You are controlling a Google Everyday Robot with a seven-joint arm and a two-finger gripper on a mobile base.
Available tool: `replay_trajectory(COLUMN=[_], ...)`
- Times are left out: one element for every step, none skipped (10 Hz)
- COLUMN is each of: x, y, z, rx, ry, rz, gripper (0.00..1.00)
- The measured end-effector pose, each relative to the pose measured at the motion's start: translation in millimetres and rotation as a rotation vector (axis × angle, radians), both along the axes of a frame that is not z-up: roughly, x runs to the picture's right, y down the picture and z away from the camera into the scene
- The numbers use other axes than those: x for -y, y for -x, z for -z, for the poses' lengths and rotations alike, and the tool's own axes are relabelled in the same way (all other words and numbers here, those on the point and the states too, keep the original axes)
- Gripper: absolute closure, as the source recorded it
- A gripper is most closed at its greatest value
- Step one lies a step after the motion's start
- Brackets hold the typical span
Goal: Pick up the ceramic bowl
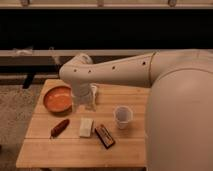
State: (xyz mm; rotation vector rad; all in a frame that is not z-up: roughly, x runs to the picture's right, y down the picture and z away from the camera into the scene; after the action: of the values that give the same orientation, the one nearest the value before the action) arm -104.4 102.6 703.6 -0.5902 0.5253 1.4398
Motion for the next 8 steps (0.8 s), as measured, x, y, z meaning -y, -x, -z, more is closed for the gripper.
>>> replay_trajectory(x=[0.0, 0.0, 0.1, 0.1, 0.3, 0.7, 4.5, 8.3], y=[0.0, 0.0, 0.0, 0.0, 0.2, 0.5, 1.3, 4.5], z=[0.0, 0.0, 0.1, 0.1, 0.1, 0.1, -5.4, -10.9], rx=[0.000, 0.000, 0.000, 0.000, 0.000, 0.000, -0.004, -0.005], ry=[0.000, 0.000, 0.000, 0.000, 0.000, -0.001, -0.005, -0.007], rz=[0.000, 0.000, 0.000, 0.000, 0.000, 0.001, 0.006, 0.012], gripper=[0.35, 0.35, 0.35, 0.35, 0.35, 0.35, 0.35, 0.35])
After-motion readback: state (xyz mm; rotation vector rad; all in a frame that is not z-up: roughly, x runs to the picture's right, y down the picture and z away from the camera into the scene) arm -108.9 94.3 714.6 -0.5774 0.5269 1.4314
